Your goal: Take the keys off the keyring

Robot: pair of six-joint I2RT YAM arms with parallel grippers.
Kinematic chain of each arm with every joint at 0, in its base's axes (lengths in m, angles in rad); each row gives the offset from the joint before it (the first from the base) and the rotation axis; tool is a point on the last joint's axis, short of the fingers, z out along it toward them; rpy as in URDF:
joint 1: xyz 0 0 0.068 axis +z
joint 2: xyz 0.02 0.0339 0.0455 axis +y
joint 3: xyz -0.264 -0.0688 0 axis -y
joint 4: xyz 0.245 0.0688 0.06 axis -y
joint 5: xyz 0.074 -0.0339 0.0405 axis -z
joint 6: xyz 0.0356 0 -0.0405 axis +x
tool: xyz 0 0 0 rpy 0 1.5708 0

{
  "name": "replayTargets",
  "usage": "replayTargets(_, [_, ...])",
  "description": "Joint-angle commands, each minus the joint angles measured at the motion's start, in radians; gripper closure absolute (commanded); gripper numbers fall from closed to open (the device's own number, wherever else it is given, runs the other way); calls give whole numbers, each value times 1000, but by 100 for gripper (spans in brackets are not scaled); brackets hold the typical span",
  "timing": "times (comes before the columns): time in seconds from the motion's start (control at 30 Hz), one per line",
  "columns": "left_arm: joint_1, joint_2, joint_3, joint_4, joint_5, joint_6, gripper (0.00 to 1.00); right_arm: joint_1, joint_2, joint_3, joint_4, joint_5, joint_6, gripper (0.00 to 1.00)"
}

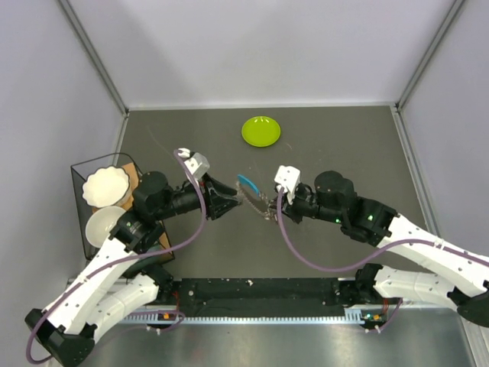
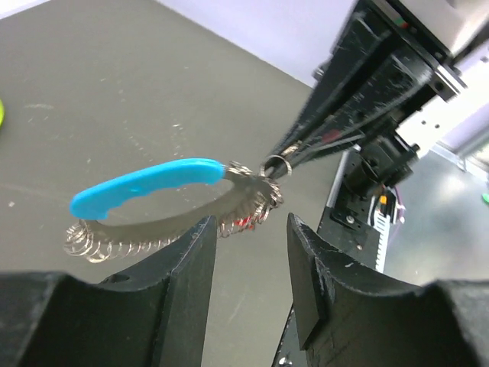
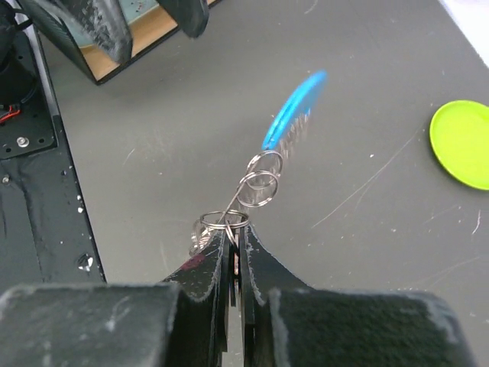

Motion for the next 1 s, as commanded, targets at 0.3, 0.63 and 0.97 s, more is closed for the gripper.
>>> replayTargets(0.3, [1, 59, 18, 208, 385, 158, 52, -1, -84, -19, 211, -305, -286, 100])
replayTargets(0.63, [1, 63, 36, 209, 483, 192, 52, 1, -72, -7, 195, -463, -383, 100])
replayTargets(0.97, [-24, 128, 58, 211, 519, 161, 53, -1, -65, -11, 211, -500, -413, 100])
